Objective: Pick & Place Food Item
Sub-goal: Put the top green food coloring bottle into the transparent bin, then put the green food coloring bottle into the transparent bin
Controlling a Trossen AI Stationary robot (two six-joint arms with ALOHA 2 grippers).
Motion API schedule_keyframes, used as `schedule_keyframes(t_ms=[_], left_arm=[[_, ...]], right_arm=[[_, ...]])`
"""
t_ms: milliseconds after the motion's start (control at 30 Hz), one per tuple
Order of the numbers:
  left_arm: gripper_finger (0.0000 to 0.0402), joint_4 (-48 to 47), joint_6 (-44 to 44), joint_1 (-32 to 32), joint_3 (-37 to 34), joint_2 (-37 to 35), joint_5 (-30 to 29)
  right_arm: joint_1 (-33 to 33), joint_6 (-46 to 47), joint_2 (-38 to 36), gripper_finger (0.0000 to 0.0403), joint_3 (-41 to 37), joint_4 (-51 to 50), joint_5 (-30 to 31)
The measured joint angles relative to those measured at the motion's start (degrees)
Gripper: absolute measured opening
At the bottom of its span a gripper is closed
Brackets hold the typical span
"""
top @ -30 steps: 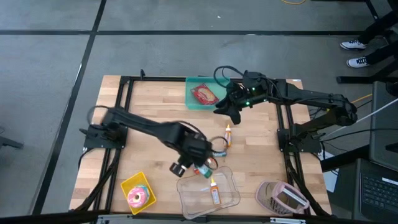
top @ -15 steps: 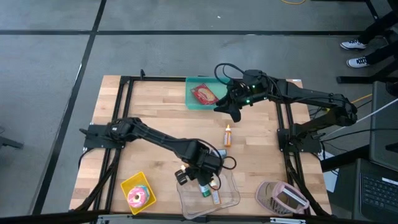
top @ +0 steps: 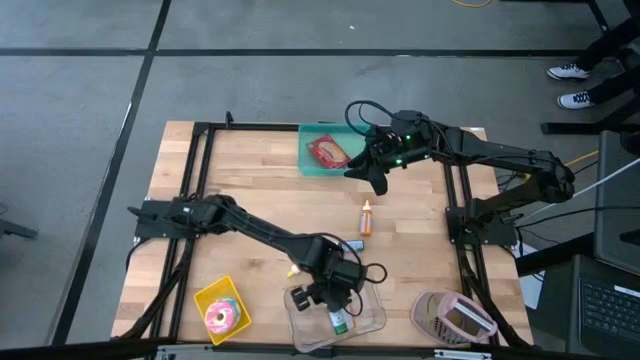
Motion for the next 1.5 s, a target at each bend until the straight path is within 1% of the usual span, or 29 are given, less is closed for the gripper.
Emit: schedule_keyframes(t_ms=[233,500,800,867,1067,1233,1333,1500], left_arm=[[0.0109,1.09,2.37,-0.19,-0.08,2.59,0.45],[0.0109,1.62,2.36,-0.95,-0.09,5.31,2.85],[0.0109,2.69,1.88,-1.05,-0.07,6.55,0.44],[0.0116,2.84,1.86,-1.05,-0.07,6.55,0.47],[0.0159,3.07,0.91,-1.05,-0.07,6.39,-0.09],[0.0175,3.19,-0.35,-1.05,-0.06,6.33,-0.76],[0.0177,-0.09,-1.13,-1.0,2.12,6.33,-4.45],[0.0173,-5.79,-3.05,0.28,9.48,6.18,-6.87]], right_arm=[[0.0,-0.04,0.0,0.016,0.0,0.02,0.0],[0.0,0.01,-0.01,0.016,0.0,0.29,0.02],[0.07,1.18,0.0,0.016,0.0,0.66,0.0],[0.07,1.29,-0.01,0.016,0.0,0.81,-0.1],[0.07,1.55,0.0,0.016,0.0,0.92,-0.44],[0.07,1.55,-0.01,0.016,0.0,1.15,-0.48],[0.07,1.59,0.0,0.016,0.0,1.74,-1.44],[0.06,1.73,0.0,0.016,0.0,4.95,-2.31]])
